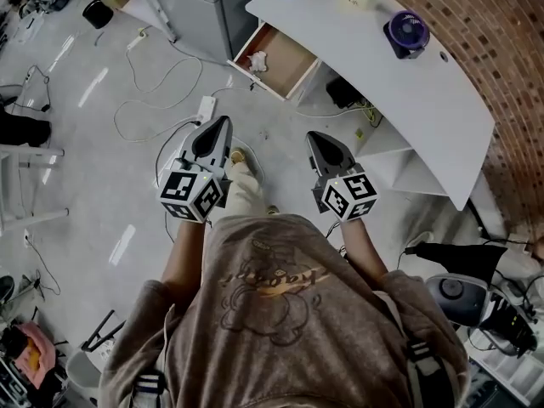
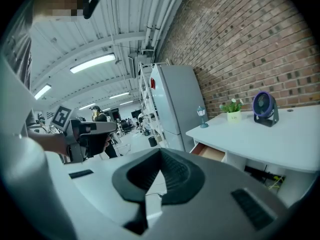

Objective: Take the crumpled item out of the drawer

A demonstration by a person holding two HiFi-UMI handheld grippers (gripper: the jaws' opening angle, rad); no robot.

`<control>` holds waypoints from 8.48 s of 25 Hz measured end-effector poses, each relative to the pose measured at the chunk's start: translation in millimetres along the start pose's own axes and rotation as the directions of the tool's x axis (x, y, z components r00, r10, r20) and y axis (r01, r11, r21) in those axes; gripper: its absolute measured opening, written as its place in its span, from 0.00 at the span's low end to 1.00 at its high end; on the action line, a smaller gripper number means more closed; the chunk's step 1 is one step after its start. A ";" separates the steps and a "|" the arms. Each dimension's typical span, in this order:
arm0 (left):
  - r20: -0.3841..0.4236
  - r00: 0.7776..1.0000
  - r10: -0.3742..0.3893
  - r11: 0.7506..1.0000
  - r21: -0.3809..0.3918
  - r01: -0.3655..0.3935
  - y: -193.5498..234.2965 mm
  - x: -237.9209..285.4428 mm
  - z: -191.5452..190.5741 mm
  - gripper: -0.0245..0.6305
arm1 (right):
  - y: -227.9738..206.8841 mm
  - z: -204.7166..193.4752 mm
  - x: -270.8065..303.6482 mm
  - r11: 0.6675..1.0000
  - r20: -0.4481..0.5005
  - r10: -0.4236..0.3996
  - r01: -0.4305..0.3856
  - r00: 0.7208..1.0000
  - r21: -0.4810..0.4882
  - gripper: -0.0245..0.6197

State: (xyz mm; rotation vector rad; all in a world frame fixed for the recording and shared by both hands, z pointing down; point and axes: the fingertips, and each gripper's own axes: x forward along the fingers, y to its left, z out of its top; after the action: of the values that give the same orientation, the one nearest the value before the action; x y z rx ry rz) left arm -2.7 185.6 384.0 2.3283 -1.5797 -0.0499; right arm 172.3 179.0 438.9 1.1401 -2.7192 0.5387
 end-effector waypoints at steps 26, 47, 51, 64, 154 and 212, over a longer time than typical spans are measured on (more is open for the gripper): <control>-0.106 0.983 -0.149 0.989 -0.029 0.147 132.3 157.3 44.9 0.05 | -58.9 69.7 179.6 0.990 -0.022 -0.133 0.134 0.991 0.055 0.03; -0.204 0.954 -0.220 0.975 -0.059 0.213 174.1 246.5 8.4 0.05 | -125.7 55.4 263.5 0.985 -0.089 -0.160 0.165 0.983 0.058 0.03; -0.216 0.954 -0.209 0.978 -0.058 0.202 187.6 258.9 -6.5 0.05 | -135.6 43.4 285.1 0.987 -0.103 -0.140 0.147 0.985 0.066 0.03; -0.244 0.951 -0.188 0.981 -0.084 0.172 217.4 314.2 -72.6 0.05 | -189.8 -4.2 353.3 0.994 -0.168 -0.090 0.098 0.982 0.040 0.03; -0.263 0.964 -0.027 0.974 -0.224 -0.034 271.6 324.3 -178.8 0.05 | -273.6 -276.4 539.1 0.945 -0.698 -0.070 -0.176 0.712 -0.274 0.62; -0.104 0.974 -0.202 0.973 -0.135 0.187 174.2 242.8 66.2 0.05 | -102.9 139.5 443.3 0.939 -0.289 0.177 -0.249 0.941 -0.236 0.21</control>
State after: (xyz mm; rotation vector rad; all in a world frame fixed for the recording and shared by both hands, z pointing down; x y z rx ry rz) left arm -79.5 -109.8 408.0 2.3345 -1.2524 -0.0544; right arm -64.8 -233.4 455.6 0.6567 -2.5941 0.3045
